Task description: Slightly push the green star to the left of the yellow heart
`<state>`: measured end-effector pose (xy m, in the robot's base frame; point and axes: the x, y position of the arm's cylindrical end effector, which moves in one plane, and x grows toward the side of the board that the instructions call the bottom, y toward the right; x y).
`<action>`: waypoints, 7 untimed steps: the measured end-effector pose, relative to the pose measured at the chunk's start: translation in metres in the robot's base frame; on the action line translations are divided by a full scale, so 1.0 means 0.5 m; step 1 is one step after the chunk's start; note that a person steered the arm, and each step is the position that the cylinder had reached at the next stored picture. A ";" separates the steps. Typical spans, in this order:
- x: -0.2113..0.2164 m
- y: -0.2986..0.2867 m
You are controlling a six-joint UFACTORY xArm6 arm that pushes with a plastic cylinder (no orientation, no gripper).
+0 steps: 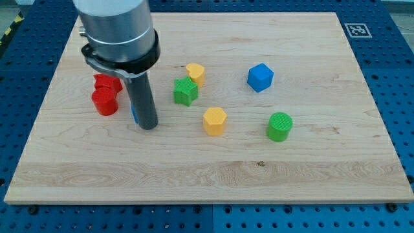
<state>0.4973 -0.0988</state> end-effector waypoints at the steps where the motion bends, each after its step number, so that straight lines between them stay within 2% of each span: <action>1: 0.000 0.013; 2: -0.003 0.073; 7: -0.043 0.083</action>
<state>0.4758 -0.0573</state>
